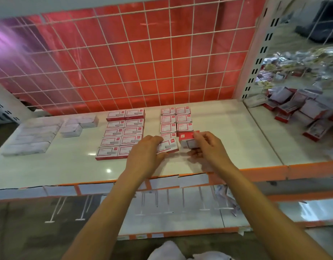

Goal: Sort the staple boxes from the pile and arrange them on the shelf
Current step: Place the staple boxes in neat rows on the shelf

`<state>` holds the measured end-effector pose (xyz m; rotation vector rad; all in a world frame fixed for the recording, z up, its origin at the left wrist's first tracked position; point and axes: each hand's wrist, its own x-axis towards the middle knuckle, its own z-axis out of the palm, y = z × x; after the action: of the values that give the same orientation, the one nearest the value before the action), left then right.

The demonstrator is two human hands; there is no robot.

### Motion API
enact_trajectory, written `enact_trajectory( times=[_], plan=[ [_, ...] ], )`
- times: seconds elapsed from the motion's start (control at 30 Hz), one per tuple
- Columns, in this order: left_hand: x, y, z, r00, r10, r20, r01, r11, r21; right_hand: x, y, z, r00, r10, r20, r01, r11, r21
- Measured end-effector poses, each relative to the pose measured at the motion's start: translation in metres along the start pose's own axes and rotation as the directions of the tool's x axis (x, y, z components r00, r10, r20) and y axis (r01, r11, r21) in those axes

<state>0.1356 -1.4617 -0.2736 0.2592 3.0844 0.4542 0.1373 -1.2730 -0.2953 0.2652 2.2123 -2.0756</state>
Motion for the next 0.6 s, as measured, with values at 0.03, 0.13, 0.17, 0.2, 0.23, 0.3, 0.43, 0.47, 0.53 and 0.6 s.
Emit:
enact_trajectory(
  times=[0.03, 0.13, 0.17, 0.2, 0.23, 0.3, 0.43, 0.47, 0.53, 0.6],
  plan=[
    [0.002, -0.005, -0.001, 1.0, 0.008, 0.003, -0.008, 1.0, 0.002, 0.0, -0.001, 0.005, 0.999, 0.023, -0.035, -0.024, 0.999, -0.03],
    [0.006, -0.017, -0.004, 0.999, 0.039, 0.009, -0.039, 0.999, -0.001, 0.001, -0.001, 0.015, 0.987, 0.07, -0.143, -0.088, 0.988, -0.126],
    [0.006, -0.021, -0.005, 0.999, 0.046, 0.008, -0.046, 0.999, -0.007, 0.0, 0.0, 0.017, 0.981, 0.087, -0.172, -0.111, 0.984, -0.14],
    [0.007, -0.024, -0.006, 0.999, 0.053, 0.009, -0.053, 0.999, -0.012, -0.001, -0.001, 0.018, 0.975, 0.103, -0.195, -0.133, 0.98, -0.145],
    [0.007, -0.026, -0.006, 0.998, 0.063, 0.011, -0.063, 0.998, -0.014, -0.001, 0.0, 0.019, 0.971, 0.116, -0.207, -0.148, 0.978, -0.147],
    [0.007, -0.029, -0.007, 0.997, 0.075, 0.013, -0.075, 0.997, -0.021, -0.002, 0.0, 0.019, 0.971, 0.12, -0.208, -0.157, 0.973, -0.17],
    [0.008, -0.035, -0.008, 0.996, 0.086, 0.023, -0.084, 0.996, -0.042, -0.001, 0.001, 0.023, 0.969, 0.101, -0.225, -0.156, 0.958, -0.24],
    [0.008, -0.035, -0.008, 0.996, 0.087, 0.025, -0.086, 0.995, -0.044, -0.001, 0.001, 0.023, 0.97, 0.093, -0.223, -0.152, 0.953, -0.263],
    [0.009, -0.034, -0.009, 0.996, 0.091, 0.024, -0.09, 0.995, -0.051, 0.001, -0.001, 0.021, 0.974, 0.063, -0.216, -0.131, 0.939, -0.319],
    [0.01, -0.032, -0.008, 0.996, 0.091, 0.025, -0.089, 0.994, -0.062, 0.003, -0.002, 0.018, 0.977, 0.0, -0.214, -0.09, 0.907, -0.411]
  ],
)
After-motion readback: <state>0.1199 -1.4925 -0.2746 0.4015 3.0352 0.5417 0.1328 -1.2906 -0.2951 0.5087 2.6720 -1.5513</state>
